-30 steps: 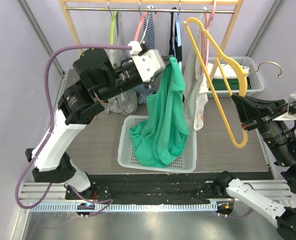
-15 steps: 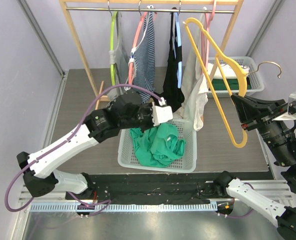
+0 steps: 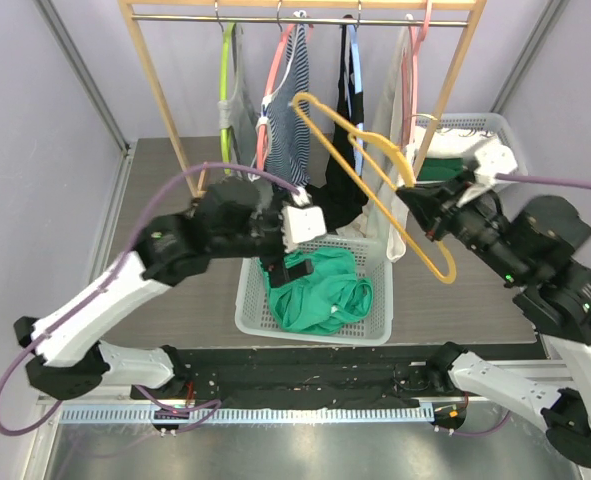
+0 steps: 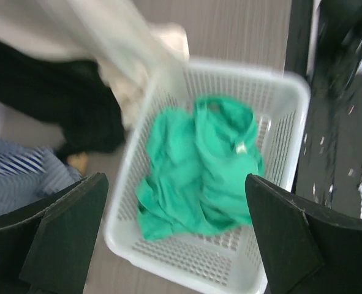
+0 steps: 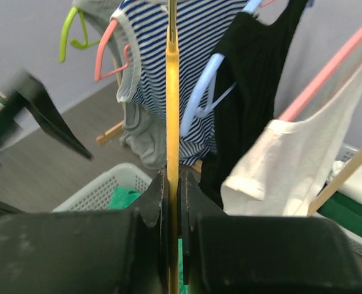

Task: Remove the tank top from the hanger
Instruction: Place the tank top in the bin.

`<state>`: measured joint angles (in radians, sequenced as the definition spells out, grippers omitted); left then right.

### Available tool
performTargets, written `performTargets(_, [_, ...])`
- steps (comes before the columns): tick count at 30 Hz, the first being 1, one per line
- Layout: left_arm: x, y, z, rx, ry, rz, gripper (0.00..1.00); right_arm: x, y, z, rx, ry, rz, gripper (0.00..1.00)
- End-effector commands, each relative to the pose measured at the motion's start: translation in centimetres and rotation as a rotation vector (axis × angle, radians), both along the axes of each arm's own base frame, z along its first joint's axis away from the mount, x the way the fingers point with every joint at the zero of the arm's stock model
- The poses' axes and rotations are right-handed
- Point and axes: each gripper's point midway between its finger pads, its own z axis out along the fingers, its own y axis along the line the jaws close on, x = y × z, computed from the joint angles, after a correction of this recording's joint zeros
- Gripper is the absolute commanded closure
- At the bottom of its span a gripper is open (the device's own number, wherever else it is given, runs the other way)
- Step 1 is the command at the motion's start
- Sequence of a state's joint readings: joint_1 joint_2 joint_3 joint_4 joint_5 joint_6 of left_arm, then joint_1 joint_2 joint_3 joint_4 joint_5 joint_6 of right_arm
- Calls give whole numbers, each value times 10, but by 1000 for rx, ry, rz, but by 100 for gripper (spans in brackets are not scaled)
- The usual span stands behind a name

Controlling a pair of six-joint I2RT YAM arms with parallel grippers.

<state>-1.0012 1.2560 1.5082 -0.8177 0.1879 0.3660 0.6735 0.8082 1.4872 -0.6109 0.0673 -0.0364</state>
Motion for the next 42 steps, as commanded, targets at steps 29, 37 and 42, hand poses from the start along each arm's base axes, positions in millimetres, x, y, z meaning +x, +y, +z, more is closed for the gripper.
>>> performTargets(29, [-75,83,106,-113,-146,-235,15,-75,93,-36,-205,132,763,99])
performTargets(37, [-56,74,108,-125,-183,-176,20,-81,90,-43,-231,124,790,99])
performTargets(42, [-44,68,100,-99,-196,-151,24,-86,89,-41,-229,115,805,99])
